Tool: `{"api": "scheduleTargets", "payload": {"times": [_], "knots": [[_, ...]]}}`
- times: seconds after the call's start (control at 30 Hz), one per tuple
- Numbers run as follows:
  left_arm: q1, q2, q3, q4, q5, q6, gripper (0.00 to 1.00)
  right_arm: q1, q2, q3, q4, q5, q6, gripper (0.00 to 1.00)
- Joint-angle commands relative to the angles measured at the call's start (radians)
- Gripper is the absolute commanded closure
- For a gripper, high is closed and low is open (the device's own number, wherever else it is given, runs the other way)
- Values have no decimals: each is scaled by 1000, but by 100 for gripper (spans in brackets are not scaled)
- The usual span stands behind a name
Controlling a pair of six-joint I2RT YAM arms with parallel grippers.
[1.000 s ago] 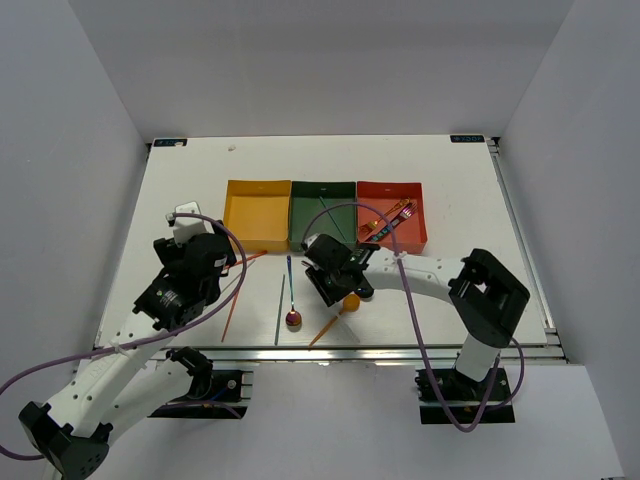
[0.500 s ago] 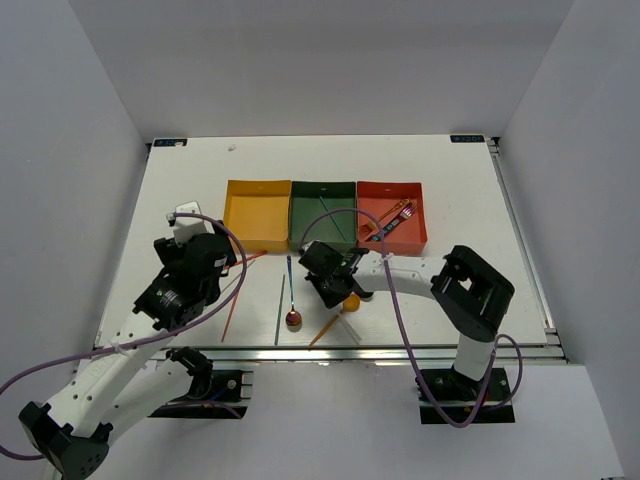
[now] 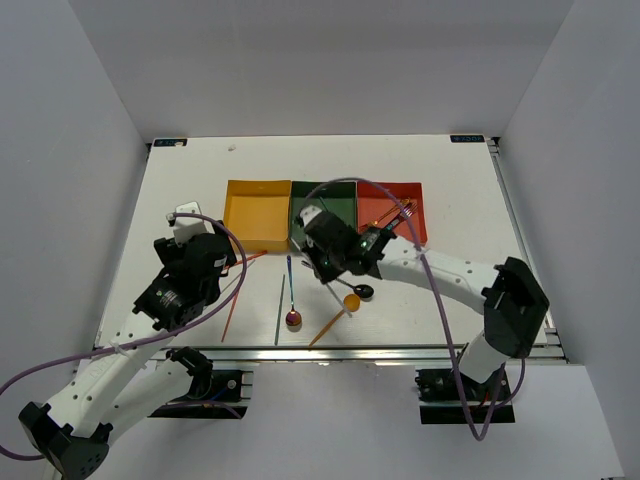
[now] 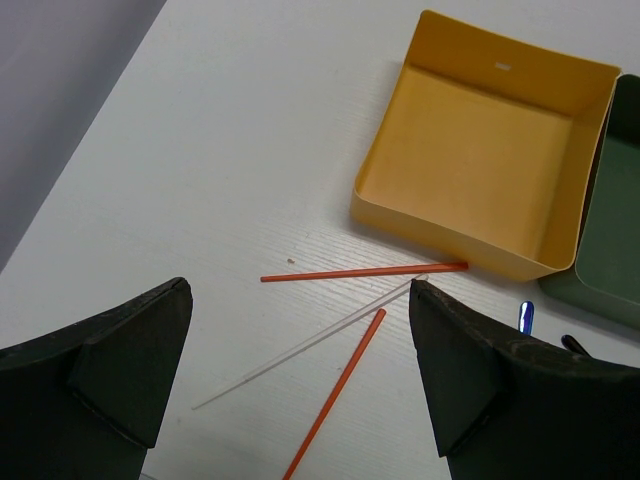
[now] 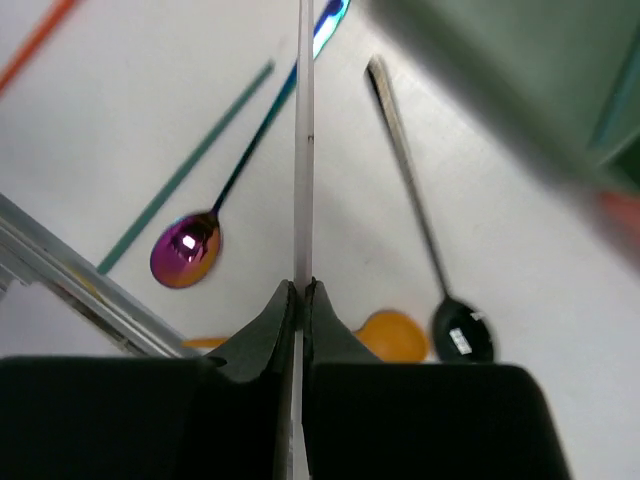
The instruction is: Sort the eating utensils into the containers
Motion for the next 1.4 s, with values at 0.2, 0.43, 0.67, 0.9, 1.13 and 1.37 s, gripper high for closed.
{"api": "scheduleTargets", "payload": {"times": [0.2,0.43,0.67,0.9,1.13,1.37], "knots": [[0,-13,5,-1,-6,1,2,-254,249,445,-103,-52,-331,100],[0,-4,5,2,3,5,2,-328,532,837,-200,-46,-460,93],[2,13,11,5,38,13,2,-362,592,869,-175,-60,-455,49],[0,52,68,-73,68,-57,2,-363,501,861,-178,-26,-403,26],[2,262,131,-144,290,-134,2,-365,98,403,-11,-190,-259,26],[22,352,-4,-90,405,-280,2,-362,-212,-21,161,-308,-175,26]]}}
